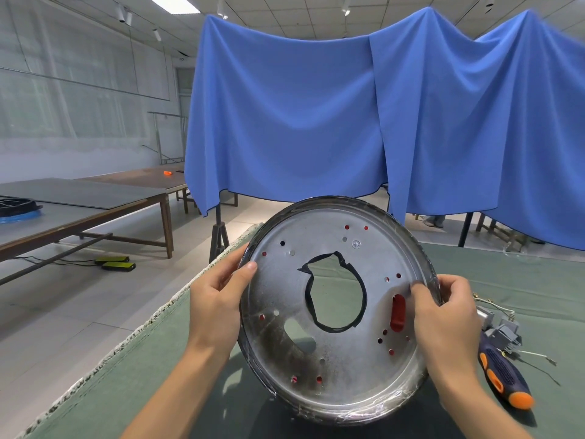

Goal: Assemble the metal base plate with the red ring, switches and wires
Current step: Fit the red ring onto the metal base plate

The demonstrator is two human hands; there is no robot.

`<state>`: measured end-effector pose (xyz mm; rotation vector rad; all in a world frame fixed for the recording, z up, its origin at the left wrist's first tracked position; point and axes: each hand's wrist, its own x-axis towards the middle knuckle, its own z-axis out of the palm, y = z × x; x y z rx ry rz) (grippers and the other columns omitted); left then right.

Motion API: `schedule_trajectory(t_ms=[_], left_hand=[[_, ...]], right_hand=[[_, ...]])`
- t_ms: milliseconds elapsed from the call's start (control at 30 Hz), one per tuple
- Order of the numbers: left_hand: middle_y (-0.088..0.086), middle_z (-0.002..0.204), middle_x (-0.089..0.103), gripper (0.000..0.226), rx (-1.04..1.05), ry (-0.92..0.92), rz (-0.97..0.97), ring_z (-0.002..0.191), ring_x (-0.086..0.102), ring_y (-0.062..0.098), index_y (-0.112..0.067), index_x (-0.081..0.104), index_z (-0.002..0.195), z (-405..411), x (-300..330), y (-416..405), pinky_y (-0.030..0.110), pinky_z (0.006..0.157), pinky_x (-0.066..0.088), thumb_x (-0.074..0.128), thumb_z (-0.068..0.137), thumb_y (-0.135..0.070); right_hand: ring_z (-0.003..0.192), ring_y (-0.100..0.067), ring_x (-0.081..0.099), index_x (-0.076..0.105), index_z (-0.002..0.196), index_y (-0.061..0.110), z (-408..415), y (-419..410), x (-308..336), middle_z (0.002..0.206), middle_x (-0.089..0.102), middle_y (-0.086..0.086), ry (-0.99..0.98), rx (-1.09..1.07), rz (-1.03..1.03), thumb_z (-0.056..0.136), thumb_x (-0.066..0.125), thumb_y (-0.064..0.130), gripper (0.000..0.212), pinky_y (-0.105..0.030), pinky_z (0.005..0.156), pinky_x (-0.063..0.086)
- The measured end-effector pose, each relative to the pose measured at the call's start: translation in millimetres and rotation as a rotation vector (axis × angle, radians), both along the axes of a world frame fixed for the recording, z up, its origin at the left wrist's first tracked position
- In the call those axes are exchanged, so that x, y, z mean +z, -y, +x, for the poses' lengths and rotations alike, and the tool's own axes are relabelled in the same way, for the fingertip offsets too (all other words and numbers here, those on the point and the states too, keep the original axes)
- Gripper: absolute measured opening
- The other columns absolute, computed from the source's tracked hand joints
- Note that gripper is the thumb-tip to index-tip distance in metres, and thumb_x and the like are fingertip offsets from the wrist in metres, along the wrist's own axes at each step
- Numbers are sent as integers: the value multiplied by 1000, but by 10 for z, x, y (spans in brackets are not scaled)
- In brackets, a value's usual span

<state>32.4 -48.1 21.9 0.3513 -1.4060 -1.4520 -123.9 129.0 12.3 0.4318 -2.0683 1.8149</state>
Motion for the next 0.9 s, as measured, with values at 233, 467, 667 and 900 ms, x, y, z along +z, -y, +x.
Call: schedule_trajectory(t_ms=[233,467,667,900], left_hand=[[-1,98,74,30,31,18,36,95,69,18,-16,70,106,4,2,9,32,83,55,58,85,2],[-3,96,75,30,31,9,35,93,69,16,-16,70,106,3,-1,4,26,80,57,59,85,2],[-1,98,74,32,45,16,31,96,69,20,-15,70,108,-1,0,2,36,85,54,58,85,4],[-4,99,74,36,82,29,15,96,68,16,-14,71,109,-8,-17,12,33,82,54,54,84,7]], right_hand=[[69,-11,49,50,85,16,-16,-15,4,75,53,2,25,14,17,87,58,10,9,-28,56,36],[66,-12,48,49,84,14,-13,-26,13,73,52,0,37,24,10,87,56,8,9,-28,53,34],[66,-14,46,50,83,12,-7,-33,20,74,51,-3,46,25,14,87,54,7,8,-27,54,33],[65,-14,47,49,77,16,-13,-43,79,71,52,-2,51,45,-13,92,55,25,18,-29,53,33]])
